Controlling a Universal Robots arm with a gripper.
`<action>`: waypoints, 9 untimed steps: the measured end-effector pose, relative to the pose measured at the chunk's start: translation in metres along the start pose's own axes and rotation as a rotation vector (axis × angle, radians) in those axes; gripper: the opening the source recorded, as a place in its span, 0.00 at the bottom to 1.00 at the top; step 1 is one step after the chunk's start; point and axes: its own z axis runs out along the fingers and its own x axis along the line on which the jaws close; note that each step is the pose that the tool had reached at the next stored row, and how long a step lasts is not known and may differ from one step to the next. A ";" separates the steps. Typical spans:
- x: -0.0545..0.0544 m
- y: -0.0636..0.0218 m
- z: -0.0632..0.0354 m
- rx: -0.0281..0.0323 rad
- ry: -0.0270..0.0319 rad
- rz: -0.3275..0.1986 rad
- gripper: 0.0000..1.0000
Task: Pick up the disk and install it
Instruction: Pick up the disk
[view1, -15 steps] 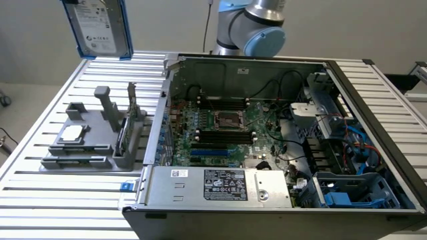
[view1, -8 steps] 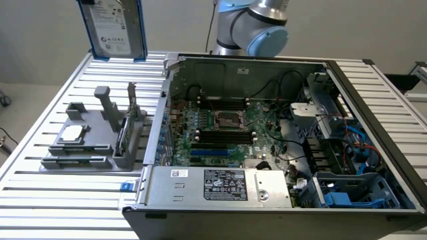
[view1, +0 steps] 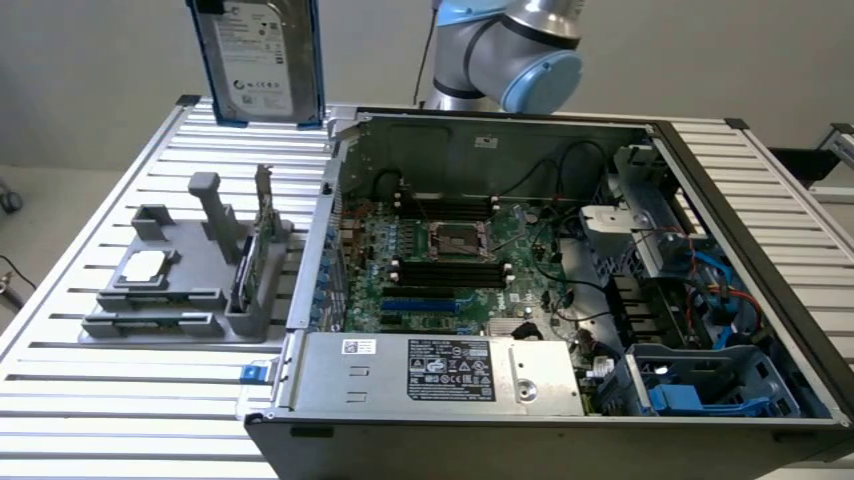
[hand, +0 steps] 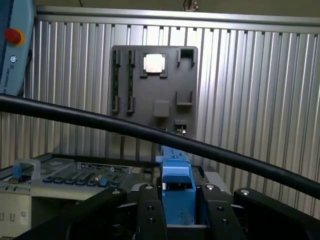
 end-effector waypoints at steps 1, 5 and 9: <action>0.002 -0.0044 -0.0004 -0.0005 0.0000 0.000 0.33; 0.010 -0.0222 -0.0018 -0.0024 -0.0001 0.000 0.33; 0.018 -0.0398 -0.0040 -0.0033 -0.0002 0.000 0.33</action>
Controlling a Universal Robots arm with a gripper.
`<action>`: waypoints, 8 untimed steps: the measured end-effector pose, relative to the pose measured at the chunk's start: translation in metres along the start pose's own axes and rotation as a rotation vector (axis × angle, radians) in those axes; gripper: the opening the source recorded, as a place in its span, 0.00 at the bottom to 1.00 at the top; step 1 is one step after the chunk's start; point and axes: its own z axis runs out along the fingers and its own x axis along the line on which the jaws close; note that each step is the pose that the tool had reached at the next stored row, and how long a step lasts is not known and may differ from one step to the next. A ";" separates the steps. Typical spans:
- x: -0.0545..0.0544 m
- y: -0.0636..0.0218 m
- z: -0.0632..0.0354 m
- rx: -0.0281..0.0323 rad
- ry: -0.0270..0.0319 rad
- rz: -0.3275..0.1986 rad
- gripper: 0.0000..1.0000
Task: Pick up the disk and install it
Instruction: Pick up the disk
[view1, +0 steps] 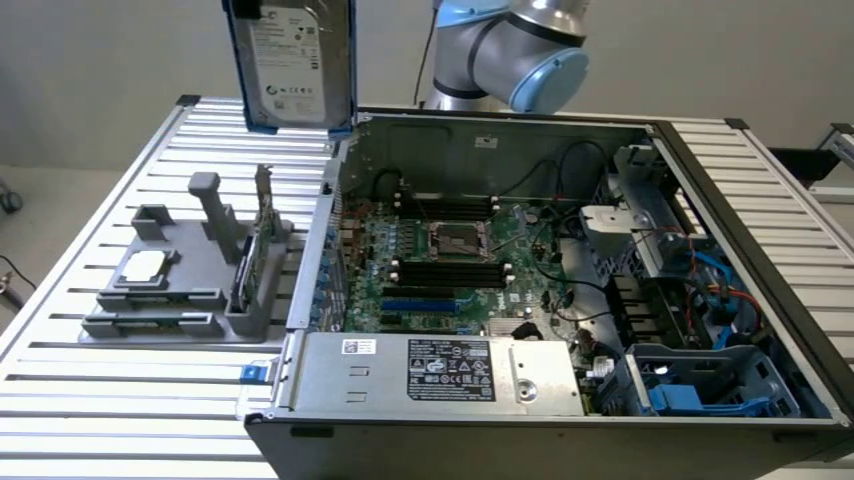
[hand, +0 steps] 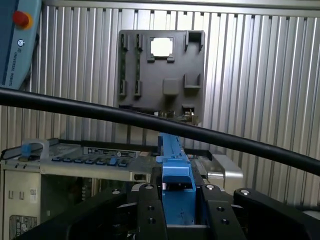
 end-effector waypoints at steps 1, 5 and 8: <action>0.002 -0.0043 -0.0007 -0.0002 0.0000 0.000 0.33; 0.010 -0.0221 -0.0033 -0.0009 0.0000 0.000 0.33; 0.015 -0.0353 -0.0054 -0.0010 -0.0001 0.000 0.33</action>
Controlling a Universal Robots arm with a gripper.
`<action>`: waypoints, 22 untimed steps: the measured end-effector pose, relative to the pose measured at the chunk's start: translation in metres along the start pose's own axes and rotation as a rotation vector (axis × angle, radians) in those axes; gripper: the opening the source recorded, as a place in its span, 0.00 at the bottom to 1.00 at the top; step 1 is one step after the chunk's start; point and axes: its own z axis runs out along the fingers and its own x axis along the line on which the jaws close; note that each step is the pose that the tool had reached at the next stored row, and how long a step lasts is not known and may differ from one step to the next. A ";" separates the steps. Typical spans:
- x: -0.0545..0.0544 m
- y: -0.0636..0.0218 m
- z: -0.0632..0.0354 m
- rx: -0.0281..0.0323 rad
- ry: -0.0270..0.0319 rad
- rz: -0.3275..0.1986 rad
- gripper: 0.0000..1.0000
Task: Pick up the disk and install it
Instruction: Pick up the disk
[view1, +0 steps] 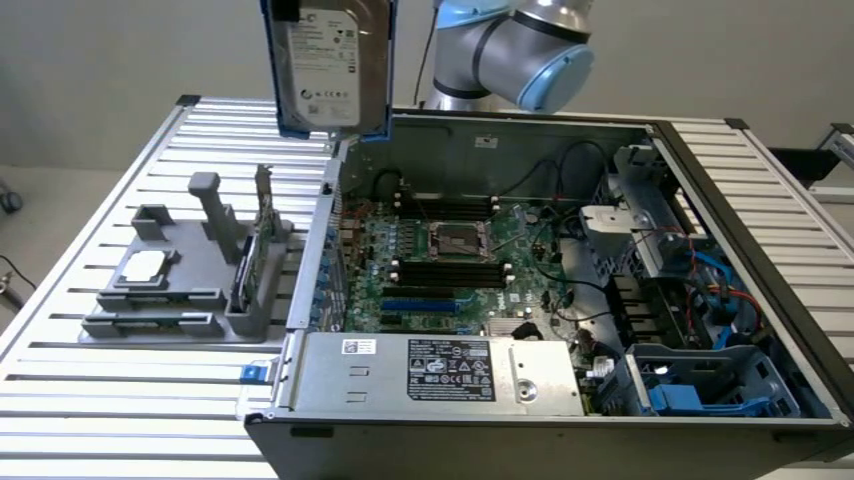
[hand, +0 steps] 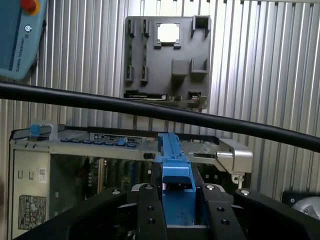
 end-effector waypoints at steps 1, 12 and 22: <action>0.002 -0.0044 -0.0008 0.0000 0.0000 0.000 0.33; 0.021 -0.0516 -0.0067 0.0000 0.0000 0.000 0.33; 0.040 -0.0749 -0.0032 0.0140 0.0011 0.001 0.33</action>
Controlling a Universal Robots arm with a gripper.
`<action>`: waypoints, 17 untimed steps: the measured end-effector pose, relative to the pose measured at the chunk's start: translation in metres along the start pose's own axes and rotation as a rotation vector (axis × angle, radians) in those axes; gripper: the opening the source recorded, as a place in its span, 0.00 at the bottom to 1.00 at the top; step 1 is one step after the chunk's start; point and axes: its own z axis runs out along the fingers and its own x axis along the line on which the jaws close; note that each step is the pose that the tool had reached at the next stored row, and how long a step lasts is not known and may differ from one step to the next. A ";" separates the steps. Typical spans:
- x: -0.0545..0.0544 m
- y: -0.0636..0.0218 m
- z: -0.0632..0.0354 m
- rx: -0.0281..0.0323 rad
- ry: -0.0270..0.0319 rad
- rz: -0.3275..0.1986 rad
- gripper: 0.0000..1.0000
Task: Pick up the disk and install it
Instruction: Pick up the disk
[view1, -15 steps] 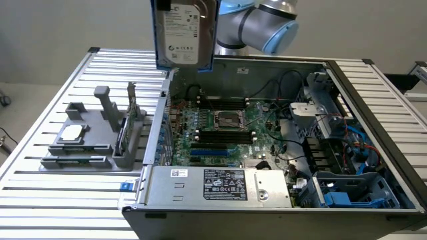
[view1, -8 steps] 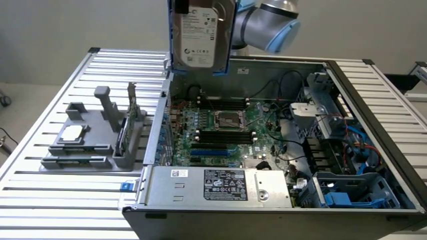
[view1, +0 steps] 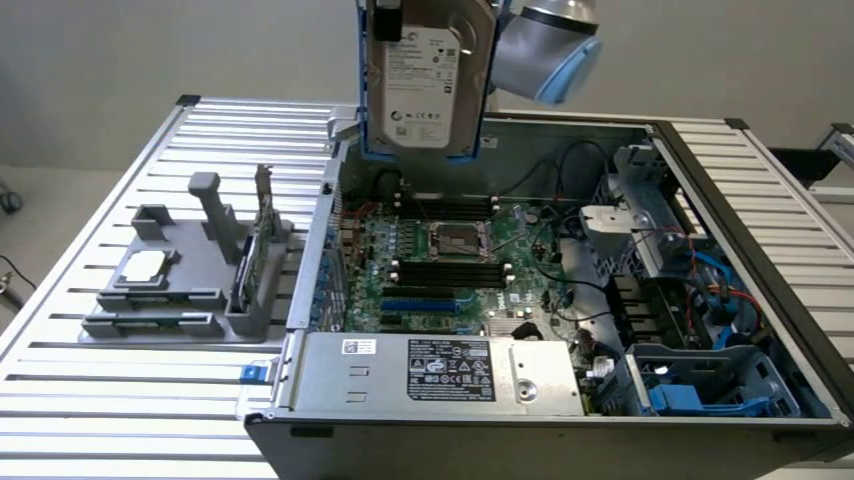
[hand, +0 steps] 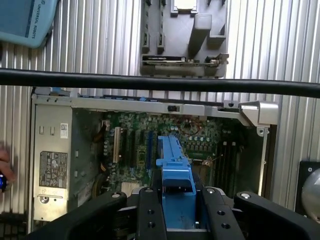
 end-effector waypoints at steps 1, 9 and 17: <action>0.002 -0.0017 0.0008 0.0024 0.0001 0.000 0.33; 0.017 -0.0262 0.0049 0.0096 0.0007 0.001 0.33; 0.027 -0.0619 0.0006 0.0100 -0.0053 0.000 0.33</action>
